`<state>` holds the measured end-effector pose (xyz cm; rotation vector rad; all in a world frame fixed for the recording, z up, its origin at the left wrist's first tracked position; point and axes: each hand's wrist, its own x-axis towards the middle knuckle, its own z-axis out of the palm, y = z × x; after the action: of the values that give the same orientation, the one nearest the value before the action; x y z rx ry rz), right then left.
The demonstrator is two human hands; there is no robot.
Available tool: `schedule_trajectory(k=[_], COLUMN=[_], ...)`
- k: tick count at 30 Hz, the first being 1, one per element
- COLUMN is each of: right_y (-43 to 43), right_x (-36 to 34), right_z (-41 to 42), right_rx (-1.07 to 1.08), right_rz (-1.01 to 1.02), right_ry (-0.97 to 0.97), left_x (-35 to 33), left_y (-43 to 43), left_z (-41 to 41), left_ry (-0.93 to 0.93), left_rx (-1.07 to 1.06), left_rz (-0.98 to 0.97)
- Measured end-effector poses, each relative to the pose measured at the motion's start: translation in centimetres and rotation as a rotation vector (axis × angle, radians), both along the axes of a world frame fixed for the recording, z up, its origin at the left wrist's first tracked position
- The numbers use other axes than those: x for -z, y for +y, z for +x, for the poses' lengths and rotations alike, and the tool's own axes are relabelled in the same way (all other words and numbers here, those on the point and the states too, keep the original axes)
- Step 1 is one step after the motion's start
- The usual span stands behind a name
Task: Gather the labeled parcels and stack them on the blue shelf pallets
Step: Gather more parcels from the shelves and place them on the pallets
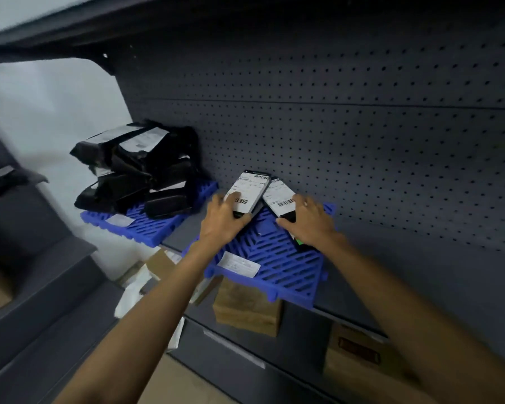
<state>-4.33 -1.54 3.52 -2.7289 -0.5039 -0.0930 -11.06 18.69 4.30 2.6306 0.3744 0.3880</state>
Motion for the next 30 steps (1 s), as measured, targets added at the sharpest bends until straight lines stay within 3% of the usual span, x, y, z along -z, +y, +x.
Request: schedule_trajectory(k=[14,23,30], right_y=[0.3,-3.3,-11.6], right_x=[-0.4,-1.3,-1.6], right_z=[-5.3,-11.0,-18.6], right_rx=[0.209,0.297,0.383], right_rz=[0.000,-0.104,-0.197], right_ry=[0.038,0.061,0.073], left_x=[0.9,-1.1,-2.8], left_y=[2.1,1.1,-6.5], left_z=[4.2,0.5,-4.7], left_ry=[0.029,0.007,-0.029], left_rx=[0.373,0.438,0.577], left_rz=[0.017,0.271,0.404])
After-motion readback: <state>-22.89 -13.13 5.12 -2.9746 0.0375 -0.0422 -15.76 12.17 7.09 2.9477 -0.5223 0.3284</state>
